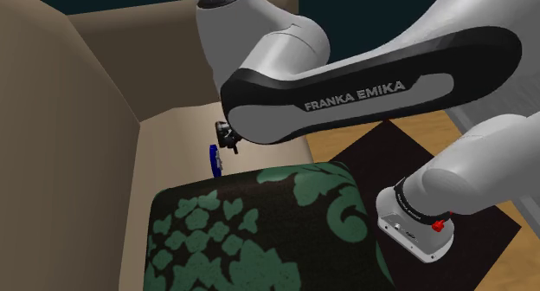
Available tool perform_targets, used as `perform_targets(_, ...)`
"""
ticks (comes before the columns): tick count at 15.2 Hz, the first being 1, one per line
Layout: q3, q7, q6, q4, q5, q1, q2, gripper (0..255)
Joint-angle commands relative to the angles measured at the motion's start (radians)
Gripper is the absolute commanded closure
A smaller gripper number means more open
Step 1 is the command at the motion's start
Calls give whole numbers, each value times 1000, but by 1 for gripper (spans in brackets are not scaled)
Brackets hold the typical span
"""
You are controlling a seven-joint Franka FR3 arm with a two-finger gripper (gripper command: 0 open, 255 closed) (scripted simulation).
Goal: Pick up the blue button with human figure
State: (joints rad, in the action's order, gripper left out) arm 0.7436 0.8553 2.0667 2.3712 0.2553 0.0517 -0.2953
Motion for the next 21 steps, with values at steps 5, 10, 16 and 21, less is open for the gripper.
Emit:
perform_targets(5, 149, 368, 112, -162, -291, 56, 338, 0)
perform_targets(10, 106, 582, 125, -277, -503, -31, 548, 0)
perform_targets(16, 69, 630, 192, -254, -573, -63, 616, 0)
perform_targets(21, 69, 629, 192, -254, -572, -63, 615, 255)
